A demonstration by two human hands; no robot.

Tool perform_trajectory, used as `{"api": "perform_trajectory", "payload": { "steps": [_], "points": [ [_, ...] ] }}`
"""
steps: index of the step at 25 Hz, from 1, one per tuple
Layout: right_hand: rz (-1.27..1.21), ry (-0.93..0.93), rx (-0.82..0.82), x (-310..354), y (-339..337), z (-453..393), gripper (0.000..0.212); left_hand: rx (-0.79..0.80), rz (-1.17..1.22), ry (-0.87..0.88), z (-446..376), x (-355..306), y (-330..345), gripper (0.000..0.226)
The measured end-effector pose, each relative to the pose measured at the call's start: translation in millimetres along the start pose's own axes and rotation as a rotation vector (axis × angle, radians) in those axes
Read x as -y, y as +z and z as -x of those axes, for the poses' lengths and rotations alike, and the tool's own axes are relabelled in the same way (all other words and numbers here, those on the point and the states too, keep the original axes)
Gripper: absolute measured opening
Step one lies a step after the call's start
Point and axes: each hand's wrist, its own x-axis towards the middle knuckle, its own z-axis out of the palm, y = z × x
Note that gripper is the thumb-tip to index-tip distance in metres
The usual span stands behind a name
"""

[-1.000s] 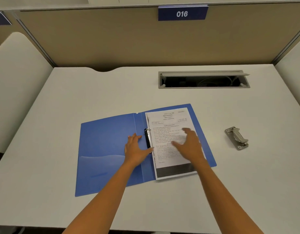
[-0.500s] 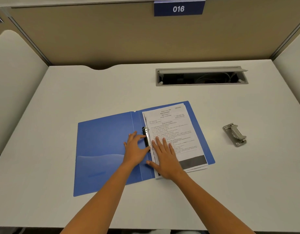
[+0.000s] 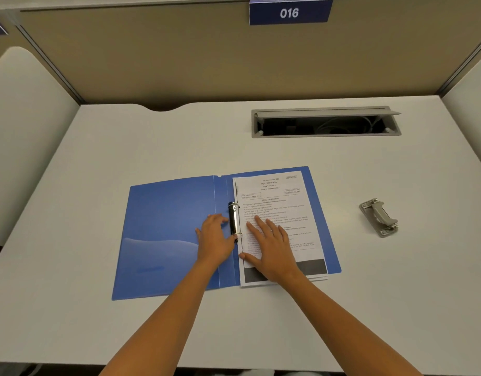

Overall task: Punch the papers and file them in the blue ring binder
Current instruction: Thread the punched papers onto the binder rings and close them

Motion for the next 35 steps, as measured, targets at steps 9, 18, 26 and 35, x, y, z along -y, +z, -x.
{"api": "perform_trajectory", "payload": {
  "steps": [9, 18, 26, 35],
  "points": [
    [0.025, -0.062, -0.025, -28.7, -1.4, 3.0, 0.075, 0.018, 0.055, -0.346, -14.9, -34.6, 0.8, 0.029],
    [0.022, -0.095, -0.024, -45.0, -1.7, 0.8, 0.067, 0.038, 0.177, -0.574, -36.5, -37.3, -3.5, 0.027],
    [0.012, -0.095, -0.045, -45.6, -0.9, 0.4, 0.066, 0.000, 0.126, -0.568, -35.2, -41.7, -2.4, 0.023],
    [0.026, -0.086, -0.052, -44.4, -1.1, 1.6, 0.066, -0.029, 0.216, -0.432, -37.3, -45.8, -1.7, 0.022]
  ]
}}
